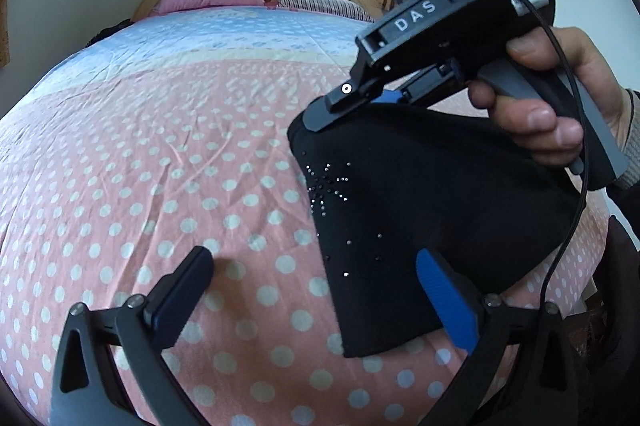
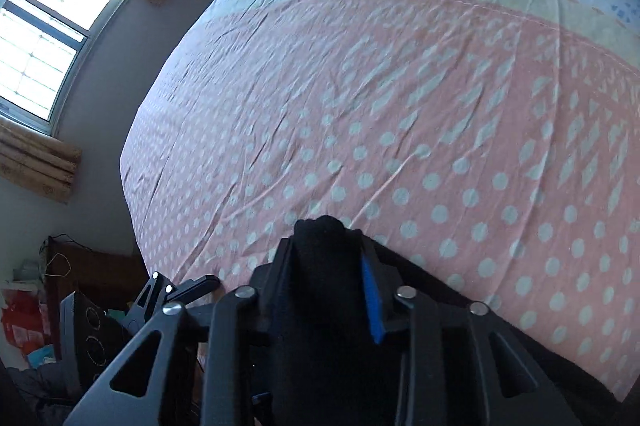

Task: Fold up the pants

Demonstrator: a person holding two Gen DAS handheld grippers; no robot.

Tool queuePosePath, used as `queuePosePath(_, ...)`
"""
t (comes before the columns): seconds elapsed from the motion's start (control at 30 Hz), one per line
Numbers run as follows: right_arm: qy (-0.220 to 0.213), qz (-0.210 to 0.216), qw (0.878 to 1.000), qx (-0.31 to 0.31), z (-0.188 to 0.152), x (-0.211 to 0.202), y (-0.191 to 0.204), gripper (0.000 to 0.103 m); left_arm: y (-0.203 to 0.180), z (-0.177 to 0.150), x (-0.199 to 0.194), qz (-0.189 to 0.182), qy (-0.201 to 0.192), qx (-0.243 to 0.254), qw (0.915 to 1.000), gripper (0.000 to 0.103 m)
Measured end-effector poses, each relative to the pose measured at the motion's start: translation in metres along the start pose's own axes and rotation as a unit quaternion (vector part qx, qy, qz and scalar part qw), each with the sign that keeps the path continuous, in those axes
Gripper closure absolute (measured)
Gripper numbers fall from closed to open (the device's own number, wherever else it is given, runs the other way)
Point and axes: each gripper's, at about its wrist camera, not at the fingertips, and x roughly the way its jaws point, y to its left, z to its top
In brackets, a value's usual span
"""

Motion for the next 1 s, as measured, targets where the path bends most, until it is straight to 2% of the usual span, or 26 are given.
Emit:
queuePosePath(0.2, -0.05, -0.038, 0.998, -0.021, 0.004, -0.01, 0.019, 0.086, 0.003, 0.002, 0.0, -0.002, 0.002, -0.002, 1.0, 0.0)
queuePosePath(0.23, -0.054, -0.053, 0.997, -0.016, 0.005, -0.007, 0.016, 0.087, 0.004, 0.005, 0.002, -0.001, 0.002, -0.003, 1.0, 0.0)
queuePosePath(0.37, -0.045, -0.057, 0.997, 0.005, 0.011, 0.012, -0.007, 0.087, 0.004, 0.007, 0.005, 0.002, 0.004, -0.003, 1.0, 0.0)
queuePosePath(0.43, -0.042, -0.045, 0.998, 0.007, 0.01, 0.014, -0.01, 0.085, 0.006, 0.009, 0.008, 0.001, 0.006, -0.004, 1.0, 0.0)
queuePosePath(0.47, -0.045, -0.04, 0.998, 0.004, 0.008, 0.011, -0.01, 0.081, 0.007, 0.009, 0.007, -0.002, 0.006, -0.004, 1.0, 0.0)
queuePosePath(0.5, -0.053, -0.033, 0.998, 0.004, 0.004, 0.004, -0.01, 0.072, 0.008, 0.01, 0.005, -0.005, 0.004, -0.008, 0.9999, 0.0)
queuePosePath(0.53, -0.062, -0.032, 0.998, 0.005, -0.001, -0.006, -0.01, 0.065, 0.01, 0.011, 0.003, -0.008, 0.003, -0.01, 0.9999, 0.0)
queuePosePath(0.57, -0.078, -0.041, 0.996, 0.004, -0.01, -0.019, -0.01, 0.054, 0.013, 0.012, 0.001, -0.007, 0.002, -0.012, 0.9999, 0.0)
queuePosePath(0.63, -0.122, -0.052, 0.991, 0.006, -0.027, -0.046, -0.011, 0.053, 0.018, 0.016, -0.008, 0.011, -0.019, -0.026, 0.9994, 0.0)
queuePosePath(0.73, -0.156, -0.016, 0.988, -0.006, -0.066, -0.082, -0.011, 0.053, 0.021, 0.026, -0.019, 0.005, -0.049, -0.034, 0.9982, 0.0)
queuePosePath(0.8, -0.164, -0.015, 0.986, -0.013, -0.094, -0.092, -0.007, 0.053, 0.015, 0.036, -0.015, -0.003, -0.039, -0.013, 0.9992, 0.0)
queuePosePath(0.87, -0.168, -0.03, 0.985, -0.001, -0.122, -0.1, -0.016, 0.053, 0.01, 0.044, -0.006, 0.014, -0.027, 0.0, 0.9996, 0.0)
queuePosePath(0.93, -0.153, -0.028, 0.988, 0.019, -0.147, -0.101, -0.031, 0.053, 0.005, 0.048, 0.008, 0.014, -0.003, 0.007, 0.9999, 0.0)
queuePosePath(1.0, -0.144, -0.063, 0.987, 0.025, -0.168, -0.093, -0.043, 0.053, -0.003, 0.048, 0.022, 0.019, 0.024, 0.026, 0.9992, 0.0)
